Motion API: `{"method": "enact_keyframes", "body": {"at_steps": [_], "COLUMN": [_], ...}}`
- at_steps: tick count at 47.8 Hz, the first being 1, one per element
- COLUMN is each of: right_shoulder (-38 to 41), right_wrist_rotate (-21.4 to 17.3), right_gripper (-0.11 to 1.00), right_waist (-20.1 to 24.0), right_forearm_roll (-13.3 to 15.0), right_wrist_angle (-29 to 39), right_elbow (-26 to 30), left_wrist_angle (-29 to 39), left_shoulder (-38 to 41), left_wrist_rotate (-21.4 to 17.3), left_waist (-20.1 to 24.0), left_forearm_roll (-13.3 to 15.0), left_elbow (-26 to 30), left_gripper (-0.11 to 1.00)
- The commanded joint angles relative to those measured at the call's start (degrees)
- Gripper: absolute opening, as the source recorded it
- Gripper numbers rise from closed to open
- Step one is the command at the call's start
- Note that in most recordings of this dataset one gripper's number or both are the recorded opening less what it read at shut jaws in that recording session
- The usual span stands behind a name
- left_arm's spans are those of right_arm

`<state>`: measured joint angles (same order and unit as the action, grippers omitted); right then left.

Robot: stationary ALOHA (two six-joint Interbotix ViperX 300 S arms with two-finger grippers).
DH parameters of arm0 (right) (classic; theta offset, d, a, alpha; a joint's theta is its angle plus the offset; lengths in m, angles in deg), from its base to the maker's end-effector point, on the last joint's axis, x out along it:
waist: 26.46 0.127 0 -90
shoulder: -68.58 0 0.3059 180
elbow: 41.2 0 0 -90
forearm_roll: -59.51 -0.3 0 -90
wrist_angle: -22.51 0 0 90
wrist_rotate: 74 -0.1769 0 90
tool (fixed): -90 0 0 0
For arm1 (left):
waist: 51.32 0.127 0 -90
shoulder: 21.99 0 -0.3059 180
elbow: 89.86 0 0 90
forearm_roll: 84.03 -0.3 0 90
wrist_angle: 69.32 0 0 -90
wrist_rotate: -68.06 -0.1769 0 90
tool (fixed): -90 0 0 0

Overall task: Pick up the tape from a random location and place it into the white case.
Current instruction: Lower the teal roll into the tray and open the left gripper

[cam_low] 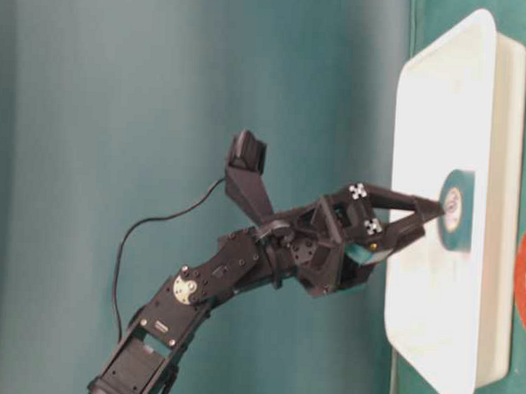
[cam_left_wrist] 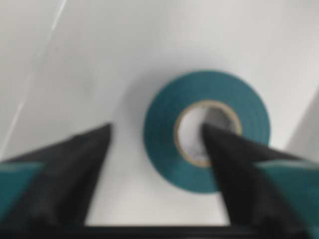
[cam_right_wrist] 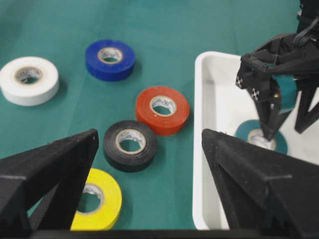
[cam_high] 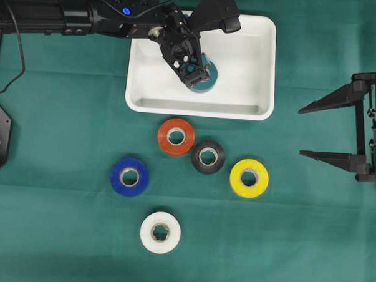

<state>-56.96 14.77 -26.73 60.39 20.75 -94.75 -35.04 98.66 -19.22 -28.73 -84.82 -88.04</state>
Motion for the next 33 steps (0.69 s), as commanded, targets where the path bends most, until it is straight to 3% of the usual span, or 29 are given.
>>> {"method": "enact_keyframes", "body": {"at_steps": [1,5,10,33], "right_shoulder": [0.2,0.2,0.2,-0.1], "right_wrist_rotate": [0.1,0.1,0.1,0.2], "right_gripper": [0.92,0.92,0.92,0.92], "right_waist": [0.0,0.0,-0.1,0.0], "right_forearm_roll": [0.1,0.1,0.1,0.1], "right_wrist_angle": [-0.4,-0.4,-0.2,-0.1], "right_elbow": [1.2,1.2,1.2,1.4], "left_wrist_angle": [0.2,0.3,0.2,4.6], "left_shoulder": [-1.3,-1.4,-1.5,-7.6], "left_wrist_rotate": [-0.1,-0.1,-0.1,-0.5], "left_waist": [0.6,1.1,1.2,-0.7], "left_forearm_roll": [0.1,0.0,0.0,0.0], "left_elbow": [1.0,0.9,0.9,4.2], "left_gripper": [0.86,0.96,0.91,0.91]}}
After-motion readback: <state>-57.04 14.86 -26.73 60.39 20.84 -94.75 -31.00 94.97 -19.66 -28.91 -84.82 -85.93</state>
